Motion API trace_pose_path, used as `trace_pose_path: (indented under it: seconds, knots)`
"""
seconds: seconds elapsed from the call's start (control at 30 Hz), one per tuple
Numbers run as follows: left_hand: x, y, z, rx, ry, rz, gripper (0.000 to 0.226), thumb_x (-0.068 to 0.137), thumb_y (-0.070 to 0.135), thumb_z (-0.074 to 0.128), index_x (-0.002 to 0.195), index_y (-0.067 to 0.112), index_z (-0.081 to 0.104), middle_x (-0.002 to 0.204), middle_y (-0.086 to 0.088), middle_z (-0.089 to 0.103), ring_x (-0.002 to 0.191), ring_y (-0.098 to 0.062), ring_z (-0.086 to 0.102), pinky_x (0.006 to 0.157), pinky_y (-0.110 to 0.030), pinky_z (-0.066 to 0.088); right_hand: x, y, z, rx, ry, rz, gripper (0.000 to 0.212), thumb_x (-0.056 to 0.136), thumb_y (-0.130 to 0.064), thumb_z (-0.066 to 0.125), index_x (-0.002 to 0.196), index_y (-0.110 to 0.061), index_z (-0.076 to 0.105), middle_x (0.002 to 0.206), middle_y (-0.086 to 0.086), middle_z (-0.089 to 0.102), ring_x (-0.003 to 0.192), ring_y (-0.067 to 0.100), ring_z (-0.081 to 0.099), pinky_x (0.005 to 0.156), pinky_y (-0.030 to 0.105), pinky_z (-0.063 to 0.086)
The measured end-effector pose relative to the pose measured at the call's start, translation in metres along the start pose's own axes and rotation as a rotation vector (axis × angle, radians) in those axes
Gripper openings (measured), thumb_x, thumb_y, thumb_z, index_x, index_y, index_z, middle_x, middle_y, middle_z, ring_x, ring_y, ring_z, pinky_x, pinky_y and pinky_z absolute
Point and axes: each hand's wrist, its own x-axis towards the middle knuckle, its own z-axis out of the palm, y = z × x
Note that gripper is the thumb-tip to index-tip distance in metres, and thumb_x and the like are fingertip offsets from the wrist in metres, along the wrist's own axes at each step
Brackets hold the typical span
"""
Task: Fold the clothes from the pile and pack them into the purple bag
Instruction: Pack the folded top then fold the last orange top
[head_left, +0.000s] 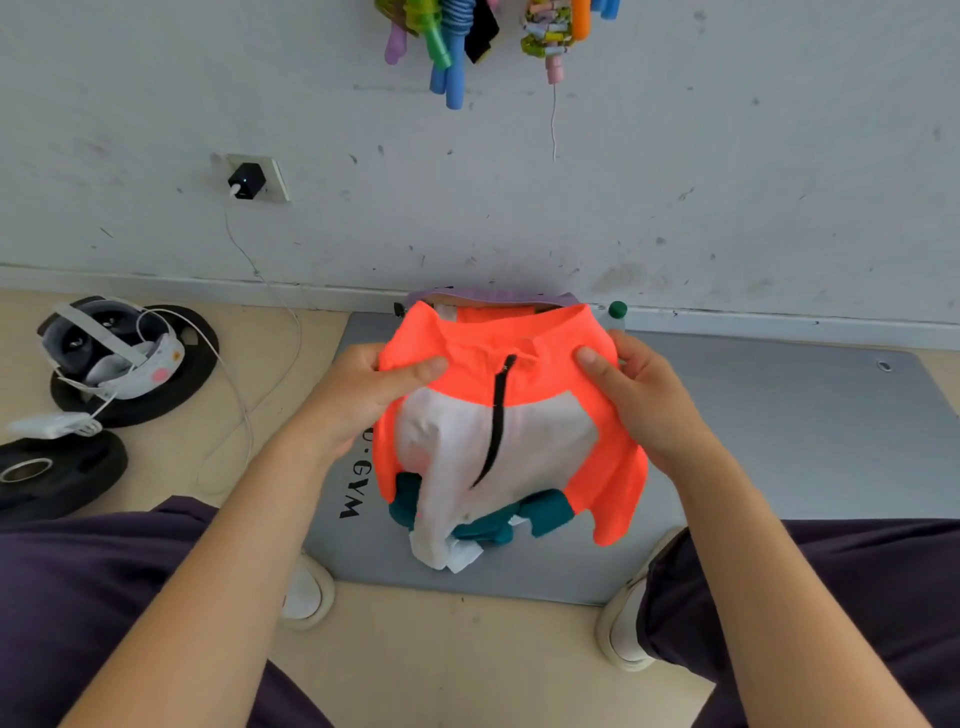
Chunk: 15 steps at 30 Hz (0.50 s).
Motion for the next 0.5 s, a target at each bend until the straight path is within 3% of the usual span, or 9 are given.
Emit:
trace_pose_path:
  seconds: [0.07,0.13,0.23,0.33,0.43,0.5]
  knots:
    - [0.004,-0.008,-0.012,0.093,0.031,-0.014,0.050,0.052,0.058,0.084,0.082,0.019,0.077,0.080,-0.002,0.073,0.069,-0.014,0.061,0.066,-0.030,0.046,0.001,0.004,-0.004,-0.061,0.048,0.000,0.016,0.092,-0.029,0.065,0.077,-0.026,0.063,0.069,-0.005,0.063,0.063,0.008,0.057,0.061,0.024,0.047]
    - [0.005,-0.015,-0.014,0.131,0.025,0.005,0.054,0.056,0.058,0.081,0.083,0.012,0.075,0.075,-0.003,0.068,0.066,-0.013,0.057,0.063,-0.030,0.043,0.001,0.007,-0.005,-0.085,0.045,0.004,0.017,0.091,-0.027,0.066,0.078,-0.019,0.060,0.065,-0.005,0.058,0.057,0.008,0.051,0.053,0.020,0.041]
    - [0.004,-0.023,-0.011,0.156,0.003,0.021,0.051,0.063,0.056,0.078,0.084,0.010,0.072,0.075,-0.003,0.063,0.069,-0.013,0.053,0.067,-0.031,0.039,0.001,0.010,-0.008,-0.117,0.019,0.027,0.020,0.088,-0.027,0.070,0.086,-0.009,0.063,0.071,0.003,0.063,0.064,0.015,0.055,0.060,0.029,0.045]
    - [0.005,-0.025,-0.008,0.120,-0.019,-0.001,0.045,0.069,0.047,0.082,0.084,0.007,0.068,0.076,-0.003,0.057,0.071,-0.014,0.050,0.065,-0.030,0.037,0.001,0.011,-0.013,-0.099,0.017,0.094,0.025,0.082,-0.030,0.076,0.093,-0.009,0.070,0.083,0.014,0.071,0.073,0.020,0.063,0.072,0.040,0.052]
    - [0.001,-0.023,-0.001,0.061,-0.068,-0.023,0.053,0.068,0.034,0.085,0.099,-0.004,0.065,0.091,-0.012,0.063,0.085,-0.021,0.055,0.081,-0.039,0.041,0.002,0.010,-0.014,-0.086,0.000,0.108,0.031,0.082,-0.036,0.075,0.092,-0.007,0.071,0.086,0.017,0.070,0.075,0.021,0.062,0.074,0.043,0.051]
    - [-0.001,-0.021,0.000,0.077,-0.114,-0.057,0.059,0.059,0.035,0.091,0.099,-0.001,0.068,0.096,-0.013,0.070,0.087,-0.022,0.062,0.085,-0.042,0.046,0.002,0.007,-0.014,-0.041,0.001,0.069,0.027,0.087,-0.032,0.071,0.091,-0.005,0.071,0.084,0.013,0.067,0.076,0.020,0.059,0.073,0.040,0.048]
